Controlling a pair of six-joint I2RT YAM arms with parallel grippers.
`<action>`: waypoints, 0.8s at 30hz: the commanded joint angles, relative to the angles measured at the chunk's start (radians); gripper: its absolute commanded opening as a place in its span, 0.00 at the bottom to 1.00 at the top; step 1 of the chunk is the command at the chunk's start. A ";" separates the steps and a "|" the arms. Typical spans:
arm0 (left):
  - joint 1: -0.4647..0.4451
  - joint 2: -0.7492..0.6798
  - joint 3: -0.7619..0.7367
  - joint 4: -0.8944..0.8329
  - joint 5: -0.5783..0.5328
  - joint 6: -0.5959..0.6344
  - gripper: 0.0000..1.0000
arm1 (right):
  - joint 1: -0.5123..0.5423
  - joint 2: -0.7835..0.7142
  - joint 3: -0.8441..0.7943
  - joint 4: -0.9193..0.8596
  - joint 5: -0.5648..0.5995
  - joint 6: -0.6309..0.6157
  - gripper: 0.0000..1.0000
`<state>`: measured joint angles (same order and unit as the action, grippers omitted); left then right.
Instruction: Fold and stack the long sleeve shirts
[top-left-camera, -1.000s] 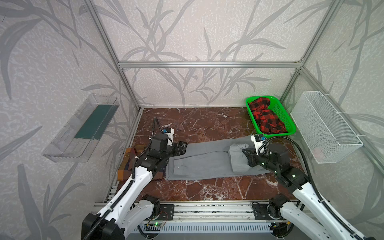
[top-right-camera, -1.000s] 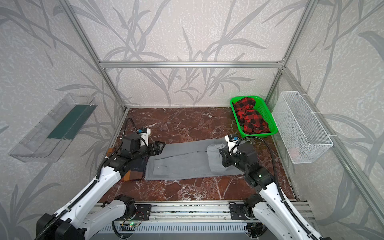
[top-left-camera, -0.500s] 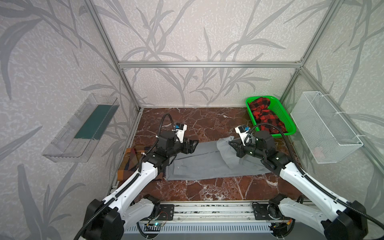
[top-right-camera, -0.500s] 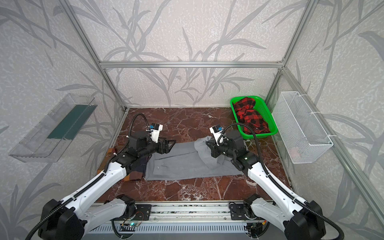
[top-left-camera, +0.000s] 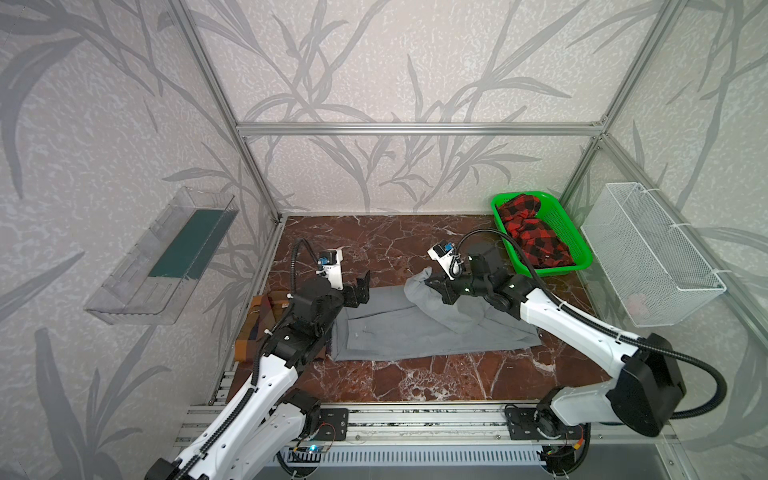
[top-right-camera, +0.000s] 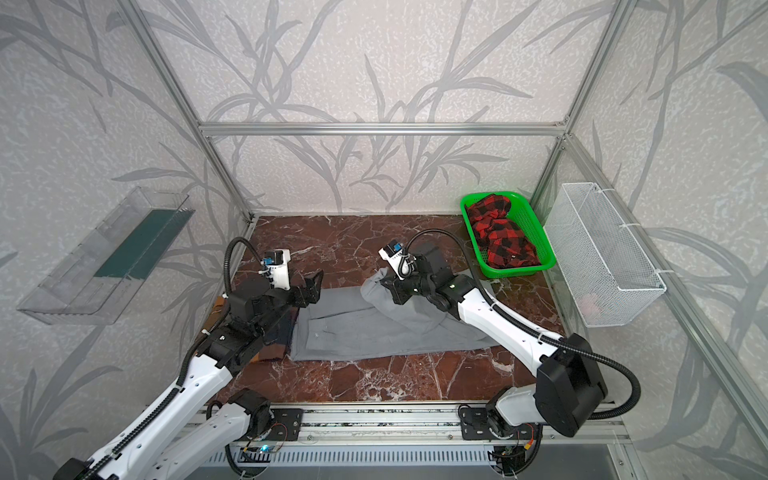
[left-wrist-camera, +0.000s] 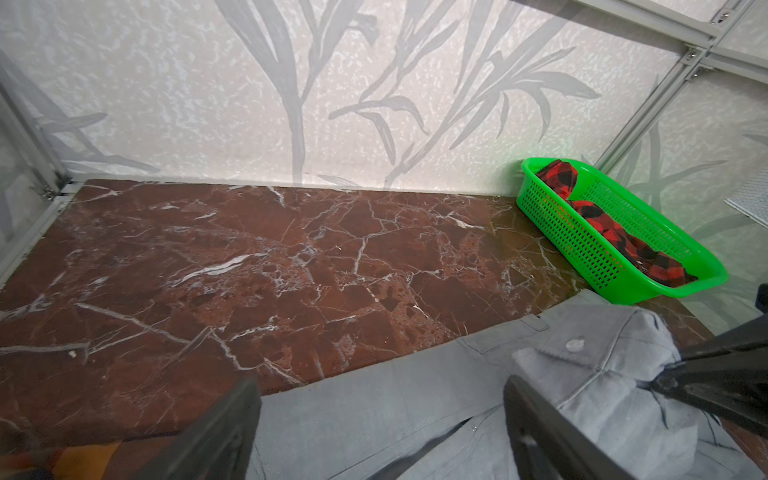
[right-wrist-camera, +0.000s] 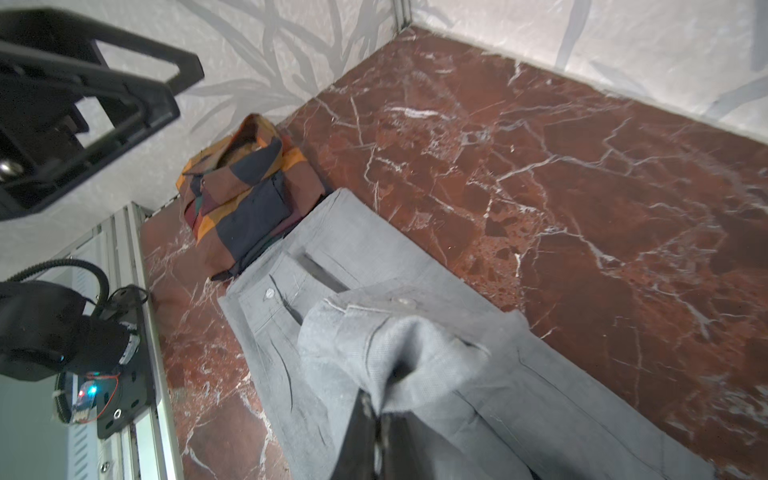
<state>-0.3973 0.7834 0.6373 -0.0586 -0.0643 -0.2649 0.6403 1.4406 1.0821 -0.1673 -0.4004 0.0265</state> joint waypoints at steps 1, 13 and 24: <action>0.003 -0.039 -0.014 -0.044 -0.101 0.001 0.91 | 0.019 0.053 0.064 -0.023 -0.045 -0.041 0.00; 0.003 -0.072 -0.018 -0.088 -0.261 0.021 0.92 | 0.065 0.331 0.253 -0.009 -0.222 -0.099 0.00; 0.003 -0.042 -0.010 -0.101 -0.271 0.021 0.92 | 0.081 0.535 0.342 0.025 -0.330 -0.073 0.00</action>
<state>-0.3973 0.7403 0.6319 -0.1509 -0.3119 -0.2600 0.7082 1.9469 1.3800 -0.1528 -0.6796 -0.0494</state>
